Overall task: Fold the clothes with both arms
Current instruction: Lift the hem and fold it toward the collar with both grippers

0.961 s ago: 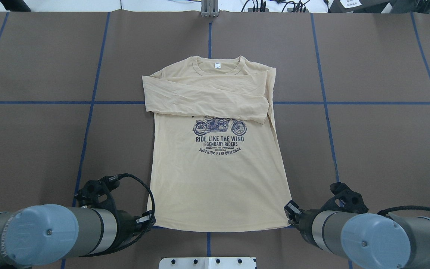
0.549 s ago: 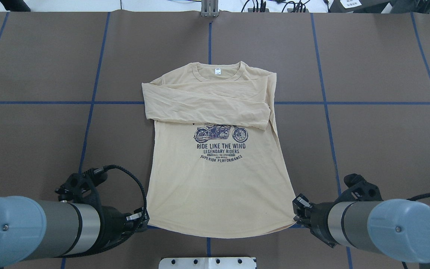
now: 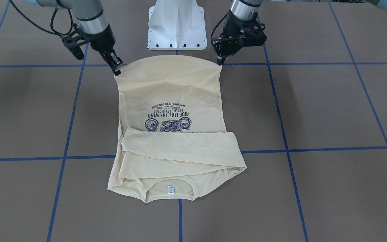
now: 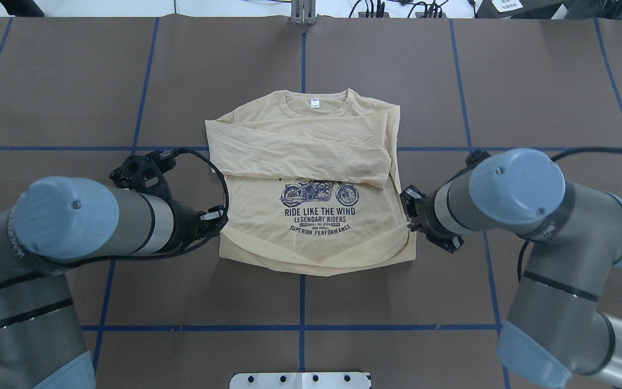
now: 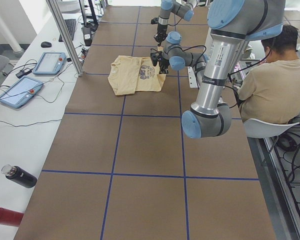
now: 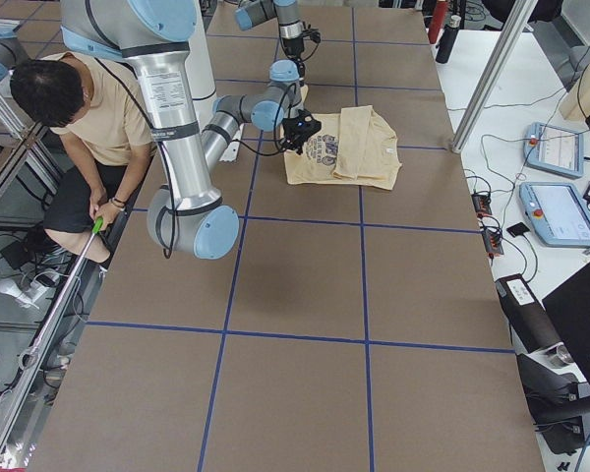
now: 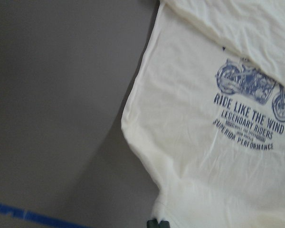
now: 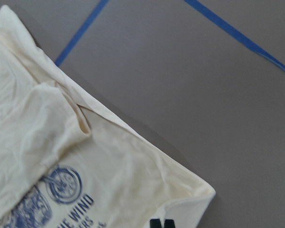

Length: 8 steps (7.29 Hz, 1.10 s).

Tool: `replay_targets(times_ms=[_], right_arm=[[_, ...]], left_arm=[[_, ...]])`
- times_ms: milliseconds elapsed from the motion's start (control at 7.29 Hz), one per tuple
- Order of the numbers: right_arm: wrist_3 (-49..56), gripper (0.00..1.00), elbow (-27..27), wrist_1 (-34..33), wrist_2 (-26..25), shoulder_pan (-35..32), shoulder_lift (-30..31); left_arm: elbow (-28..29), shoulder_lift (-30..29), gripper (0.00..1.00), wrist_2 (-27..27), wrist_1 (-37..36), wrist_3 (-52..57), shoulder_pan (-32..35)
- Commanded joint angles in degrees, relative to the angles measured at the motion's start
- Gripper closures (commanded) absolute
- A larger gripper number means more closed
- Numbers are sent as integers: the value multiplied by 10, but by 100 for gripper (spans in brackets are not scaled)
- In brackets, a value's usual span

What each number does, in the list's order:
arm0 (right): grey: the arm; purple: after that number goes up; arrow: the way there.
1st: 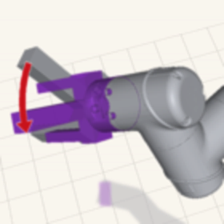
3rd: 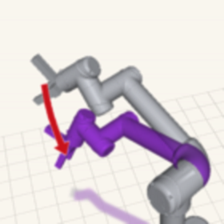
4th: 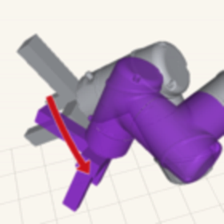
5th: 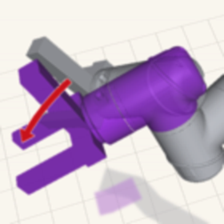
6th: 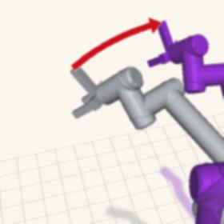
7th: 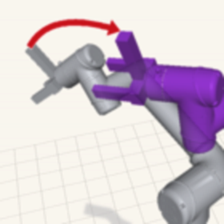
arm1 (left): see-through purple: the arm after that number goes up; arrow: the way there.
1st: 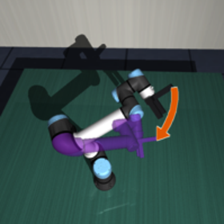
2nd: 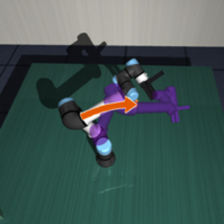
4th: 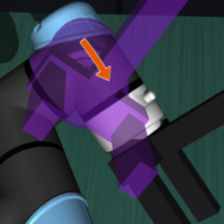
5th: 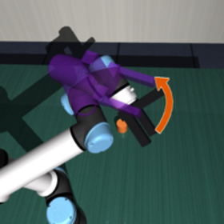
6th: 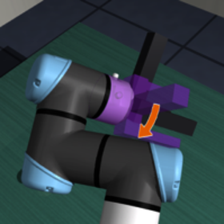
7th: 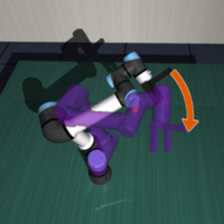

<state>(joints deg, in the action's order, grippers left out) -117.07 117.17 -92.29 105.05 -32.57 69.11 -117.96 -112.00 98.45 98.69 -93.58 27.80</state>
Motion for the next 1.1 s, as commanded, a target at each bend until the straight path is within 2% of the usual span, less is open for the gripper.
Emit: replay_targets(times_ms=[0, 275, 549, 686, 824, 961], right_arm=[[111, 100, -123, -19, 42, -94, -89], [168, 100, -263, -15, 38, -122, -179], [229, 100, -354, -9, 31, -139, -229], [237, 100, -407, 43, 15, -139, -244], [253, 100, -469, 89, 8, -138, -258], [291, 100, -511, 101, -5, -139, -280]], left_arm=[[88, -26, 100, 1, 59, 47, 70], [168, -63, 100, 0, 99, 53, 96], [242, -80, 100, -1, 170, 56, 116], [302, -112, 100, -2, 198, 72, 124], [337, -117, 100, -3, 229, 73, 125], [366, -118, 100, -5, 260, 74, 126]])
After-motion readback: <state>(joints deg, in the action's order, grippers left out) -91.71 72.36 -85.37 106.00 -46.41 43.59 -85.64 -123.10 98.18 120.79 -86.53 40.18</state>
